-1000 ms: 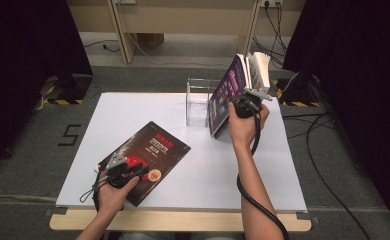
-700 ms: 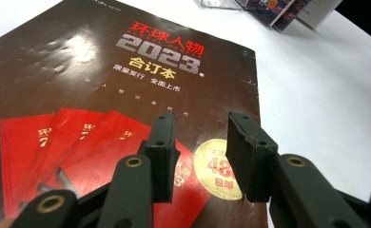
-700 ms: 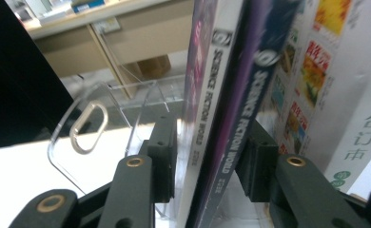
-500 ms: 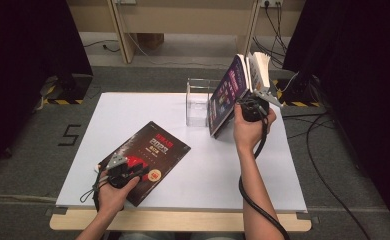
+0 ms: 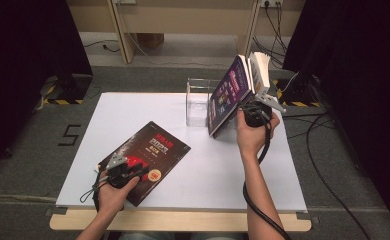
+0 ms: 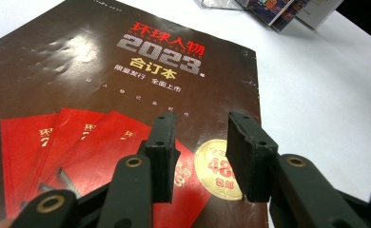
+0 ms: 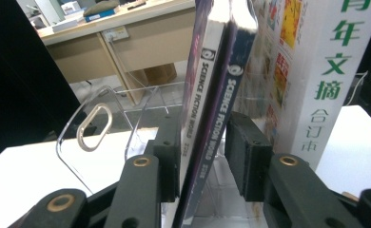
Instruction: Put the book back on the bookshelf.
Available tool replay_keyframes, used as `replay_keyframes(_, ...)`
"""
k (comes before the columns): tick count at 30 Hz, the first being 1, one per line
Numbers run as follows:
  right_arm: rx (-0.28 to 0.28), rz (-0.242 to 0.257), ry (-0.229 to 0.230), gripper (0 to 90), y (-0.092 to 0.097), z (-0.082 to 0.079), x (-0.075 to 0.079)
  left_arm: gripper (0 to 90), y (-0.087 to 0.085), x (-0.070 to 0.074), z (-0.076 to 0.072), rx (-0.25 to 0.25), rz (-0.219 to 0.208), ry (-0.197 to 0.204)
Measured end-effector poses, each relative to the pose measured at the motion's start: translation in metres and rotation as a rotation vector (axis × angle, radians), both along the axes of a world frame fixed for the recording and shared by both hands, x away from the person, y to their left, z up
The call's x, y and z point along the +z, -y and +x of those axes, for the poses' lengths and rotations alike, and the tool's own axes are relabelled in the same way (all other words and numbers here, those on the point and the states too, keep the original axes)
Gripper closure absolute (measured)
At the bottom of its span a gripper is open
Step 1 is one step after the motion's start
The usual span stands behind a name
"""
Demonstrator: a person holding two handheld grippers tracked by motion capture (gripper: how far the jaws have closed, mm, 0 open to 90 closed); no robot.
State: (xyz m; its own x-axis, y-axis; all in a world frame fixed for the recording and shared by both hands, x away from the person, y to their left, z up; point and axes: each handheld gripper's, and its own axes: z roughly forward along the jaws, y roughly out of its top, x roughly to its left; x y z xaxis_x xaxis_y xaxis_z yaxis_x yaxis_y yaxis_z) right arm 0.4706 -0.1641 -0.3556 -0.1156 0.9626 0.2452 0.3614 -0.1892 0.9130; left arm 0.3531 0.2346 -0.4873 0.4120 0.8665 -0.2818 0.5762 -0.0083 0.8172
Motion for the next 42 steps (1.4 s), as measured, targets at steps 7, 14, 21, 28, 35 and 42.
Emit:
replay_keyframes(7,-0.002,-0.027,-0.002,67.2,0.003,-0.003,-0.001,62.1,0.000,0.000,0.000,0.002,0.002,0.002)
replay_keyframes(14,0.008,-0.040,-0.003,69.1,0.004,-0.007,-0.002,61.7,0.000,0.000,0.000,0.002,0.002,0.001)
replay_keyframes(21,0.009,-0.049,-0.004,76.8,0.004,-0.011,-0.004,61.7,0.000,0.000,0.000,0.002,0.001,0.001)
replay_keyframes(28,0.003,-0.033,0.004,80.0,0.008,-0.012,-0.002,61.7,0.000,0.000,0.000,0.001,0.003,0.001)
replay_keyframes(35,0.007,-0.029,-0.007,82.5,0.006,-0.008,0.002,61.7,0.000,0.000,0.000,-0.001,0.005,0.000)
replay_keyframes(42,-0.010,0.002,-0.020,83.6,0.006,-0.002,0.005,61.7,0.001,-0.001,0.000,-0.002,0.006,0.000)
